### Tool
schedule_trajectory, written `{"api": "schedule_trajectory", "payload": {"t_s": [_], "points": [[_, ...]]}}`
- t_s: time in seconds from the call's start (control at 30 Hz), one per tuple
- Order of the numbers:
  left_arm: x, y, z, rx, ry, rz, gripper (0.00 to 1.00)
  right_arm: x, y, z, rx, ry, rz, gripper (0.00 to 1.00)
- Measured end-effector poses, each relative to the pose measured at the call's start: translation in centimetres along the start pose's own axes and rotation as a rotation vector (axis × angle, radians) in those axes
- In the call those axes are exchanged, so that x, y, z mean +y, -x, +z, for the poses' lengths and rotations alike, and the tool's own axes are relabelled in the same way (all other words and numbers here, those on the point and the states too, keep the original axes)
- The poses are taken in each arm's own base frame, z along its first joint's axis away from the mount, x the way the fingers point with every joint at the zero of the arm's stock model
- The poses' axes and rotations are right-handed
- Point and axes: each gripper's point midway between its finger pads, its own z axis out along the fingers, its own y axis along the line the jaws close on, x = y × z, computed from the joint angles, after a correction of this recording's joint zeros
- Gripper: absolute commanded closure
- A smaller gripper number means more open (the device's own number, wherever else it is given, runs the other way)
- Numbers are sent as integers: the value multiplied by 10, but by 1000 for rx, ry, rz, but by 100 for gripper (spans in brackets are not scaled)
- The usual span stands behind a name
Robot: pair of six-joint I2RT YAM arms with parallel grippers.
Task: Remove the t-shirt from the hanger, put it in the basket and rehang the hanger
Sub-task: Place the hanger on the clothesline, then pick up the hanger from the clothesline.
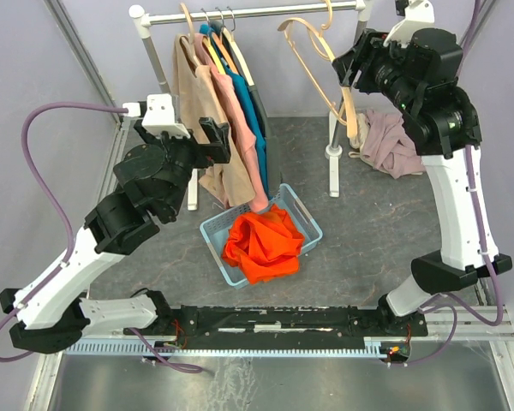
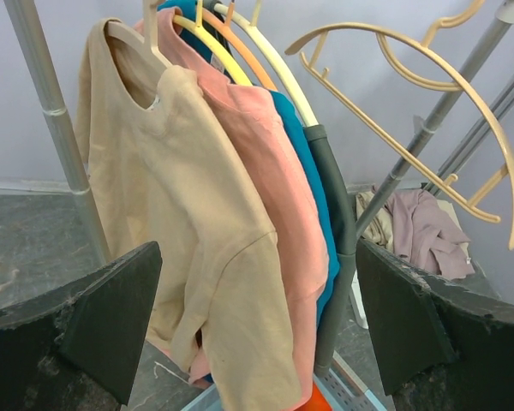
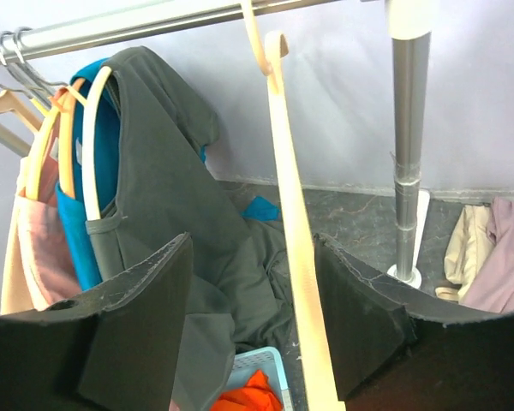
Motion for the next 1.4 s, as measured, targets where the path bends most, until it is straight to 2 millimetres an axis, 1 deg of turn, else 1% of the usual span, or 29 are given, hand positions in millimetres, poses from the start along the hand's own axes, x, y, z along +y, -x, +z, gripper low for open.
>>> {"api": "schedule_trajectory", "payload": {"t_s": [0.1, 0.13, 0.27, 0.37, 0.43, 0.67, 0.83, 0.93, 1.07, 1.17, 1.4], "points": [[1, -2, -2, 9, -3, 8, 0, 10, 0, -1, 1, 27, -7, 34], [2, -3, -2, 16, -4, 14, 1, 16, -1, 0, 6, 40, -14, 34], [0, -12, -4, 49, -22, 25, 1, 53, -7, 9, 17, 119, -48, 34], [-1, -18, -6, 73, -32, 23, 2, 76, -19, 16, 38, 163, -63, 36], [-3, -21, -7, 85, -40, 16, 2, 84, -28, 22, 58, 175, -67, 36], [1, -23, -16, 103, -58, -21, 2, 101, -55, 40, 103, 186, -73, 37], [6, -18, -24, 99, -64, -41, 3, 116, -76, 58, 134, 201, -79, 37], [6, -18, -25, 98, -66, -43, 3, 122, -89, 71, 155, 202, -84, 37], [6, -18, -25, 99, -68, -43, 3, 125, -105, 82, 181, 194, -88, 38], [6, -17, -26, 98, -69, -44, 3, 126, -110, 85, 190, 189, -88, 39], [7, -16, -26, 96, -70, -46, 3, 128, -110, 89, 176, 182, -84, 39]]}}
